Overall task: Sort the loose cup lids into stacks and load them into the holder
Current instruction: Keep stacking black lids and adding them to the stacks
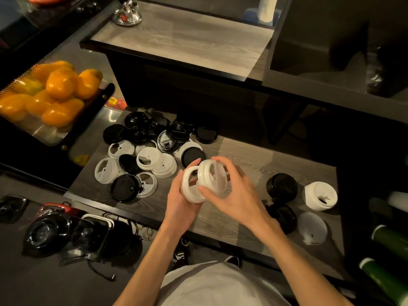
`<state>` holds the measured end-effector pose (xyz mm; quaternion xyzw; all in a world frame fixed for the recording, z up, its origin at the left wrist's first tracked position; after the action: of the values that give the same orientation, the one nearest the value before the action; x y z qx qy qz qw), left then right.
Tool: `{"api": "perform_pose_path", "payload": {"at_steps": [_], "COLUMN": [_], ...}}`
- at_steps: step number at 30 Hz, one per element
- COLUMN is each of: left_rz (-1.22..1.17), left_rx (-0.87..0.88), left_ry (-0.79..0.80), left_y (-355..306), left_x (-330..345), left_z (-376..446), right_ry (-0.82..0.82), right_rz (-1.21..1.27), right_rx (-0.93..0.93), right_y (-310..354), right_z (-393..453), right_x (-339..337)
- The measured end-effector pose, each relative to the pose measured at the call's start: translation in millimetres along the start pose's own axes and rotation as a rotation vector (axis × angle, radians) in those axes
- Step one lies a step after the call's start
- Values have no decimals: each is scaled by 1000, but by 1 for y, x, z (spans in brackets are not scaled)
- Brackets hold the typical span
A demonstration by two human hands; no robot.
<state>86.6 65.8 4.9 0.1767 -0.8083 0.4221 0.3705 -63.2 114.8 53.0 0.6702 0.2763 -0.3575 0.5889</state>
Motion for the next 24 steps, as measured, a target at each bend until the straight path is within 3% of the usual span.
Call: {"api": "perform_pose_path", "payload": {"at_steps": [8,15,24], "left_rz": [-21,-3,-90], "left_rx": [13,50,-133], "left_ry": [-17,38,93], "left_y": [8,11,15], "left_x": [18,26,35], "left_z": [3,4,3], "right_ry": [-126,-130,-95], "right_rz": [-78,-12,132], "right_rx": [127,157,191], "right_y": [14,15,-1], "right_z": [-9,-11,-12], "right_x": [17,16,7]}}
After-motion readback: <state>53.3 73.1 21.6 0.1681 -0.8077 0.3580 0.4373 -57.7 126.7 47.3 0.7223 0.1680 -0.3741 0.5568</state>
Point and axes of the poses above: each hand's wrist, its own z-axis towards the middle knuckle, its own x-axis out of the palm, y = z × x, the point moved 1 cm from there along z, towards the middle knuckle, and after that the axes turned 13 degrees about -z, right-handed, at the moved point
